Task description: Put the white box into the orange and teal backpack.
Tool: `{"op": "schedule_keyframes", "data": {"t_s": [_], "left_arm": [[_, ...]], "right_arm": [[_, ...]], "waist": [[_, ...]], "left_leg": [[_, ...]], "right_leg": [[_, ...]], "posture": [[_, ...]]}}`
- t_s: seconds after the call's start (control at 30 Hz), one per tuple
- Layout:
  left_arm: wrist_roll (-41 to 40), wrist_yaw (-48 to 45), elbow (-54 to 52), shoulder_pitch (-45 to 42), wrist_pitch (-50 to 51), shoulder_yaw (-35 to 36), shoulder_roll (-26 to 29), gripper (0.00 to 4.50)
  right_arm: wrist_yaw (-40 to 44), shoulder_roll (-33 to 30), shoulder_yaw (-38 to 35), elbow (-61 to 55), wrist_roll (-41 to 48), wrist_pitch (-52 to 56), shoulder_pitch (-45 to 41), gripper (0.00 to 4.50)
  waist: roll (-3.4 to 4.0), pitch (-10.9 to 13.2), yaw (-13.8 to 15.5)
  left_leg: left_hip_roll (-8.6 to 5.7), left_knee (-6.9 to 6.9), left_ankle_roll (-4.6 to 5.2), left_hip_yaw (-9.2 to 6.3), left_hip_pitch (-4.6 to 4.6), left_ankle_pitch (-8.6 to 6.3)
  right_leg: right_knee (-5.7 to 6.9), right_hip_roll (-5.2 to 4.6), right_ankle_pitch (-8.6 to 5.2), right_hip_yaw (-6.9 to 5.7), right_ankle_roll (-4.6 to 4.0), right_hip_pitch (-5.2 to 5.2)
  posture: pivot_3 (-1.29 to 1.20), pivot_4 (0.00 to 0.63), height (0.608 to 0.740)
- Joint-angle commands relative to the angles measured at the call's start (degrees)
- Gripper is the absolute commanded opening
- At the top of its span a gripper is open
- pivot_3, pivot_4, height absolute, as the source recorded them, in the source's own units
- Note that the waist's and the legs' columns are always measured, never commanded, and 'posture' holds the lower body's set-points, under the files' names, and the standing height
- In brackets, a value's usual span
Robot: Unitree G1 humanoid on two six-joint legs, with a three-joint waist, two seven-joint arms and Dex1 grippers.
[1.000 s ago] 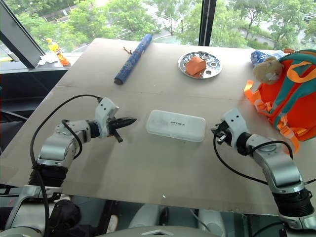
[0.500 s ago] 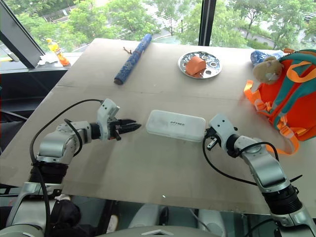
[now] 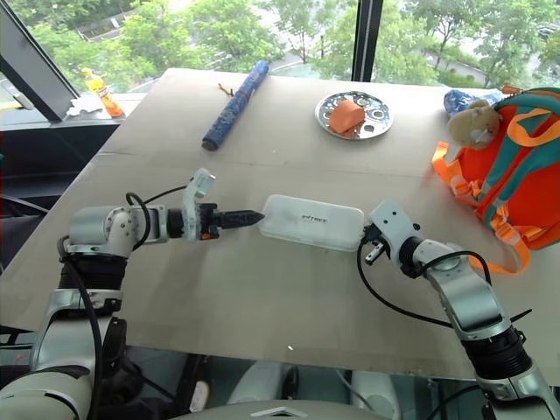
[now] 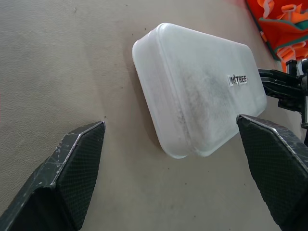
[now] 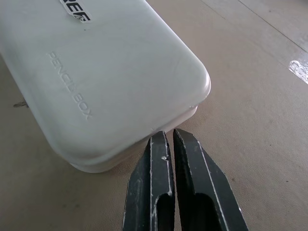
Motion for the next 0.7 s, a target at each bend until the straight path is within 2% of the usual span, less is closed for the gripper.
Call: {"op": "schedule_keyframes", "data": {"t_s": [0.03, 0.23, 0.43, 0.7], "left_arm": [[-0.85, 0.00, 1.87, -0.68, 0.91, -0.21, -2.00, 4.48], [-0.67, -3.30, 4.40, -1.09, -0.35, -2.55, -4.12, 4.48], [0.67, -8.34, 10.54, -2.77, -3.54, -4.22, -5.09, 4.48], [-0.72, -11.31, 16.81, -5.22, -1.23, -1.09, -6.01, 4.48]], "right_arm": [[-0.02, 0.48, -0.66, -1.48, 0.02, -0.72, -0.72, 0.00], [-0.09, 4.25, 0.18, -0.53, 1.04, -1.70, -2.10, 0.00], [0.86, 5.22, 1.68, 2.99, -0.68, -4.21, -4.19, 0.00], [3.01, 4.14, 1.28, 11.65, -1.89, -10.50, -6.14, 0.00]], "waist": [[0.00, 0.00, 0.13], [0.00, 0.00, 0.08], [0.00, 0.00, 0.25], [0.00, 0.00, 0.14]], "left_leg": [[0.00, 0.00, 0.00, 0.00, 0.01, 0.00], [-0.01, 0.01, 0.00, 0.01, 0.02, 0.00], [-0.14, 0.03, -0.01, -0.02, 0.02, 0.01], [-0.19, 0.03, -0.01, -0.04, 0.00, 0.01]], "right_leg": [[0.01, 0.00, 0.00, 0.00, 0.00, 0.00], [0.01, -0.02, 0.00, 0.02, 0.00, 0.01], [0.03, -0.03, 0.00, 0.04, 0.00, 0.02], [0.00, -0.05, 0.00, 0.06, 0.00, 0.03]], "posture": [[0.00, 0.150, 0.731], [0.00, 0.150, 0.731], [0.00, 0.150, 0.731], [0.00, 0.150, 0.731]]}}
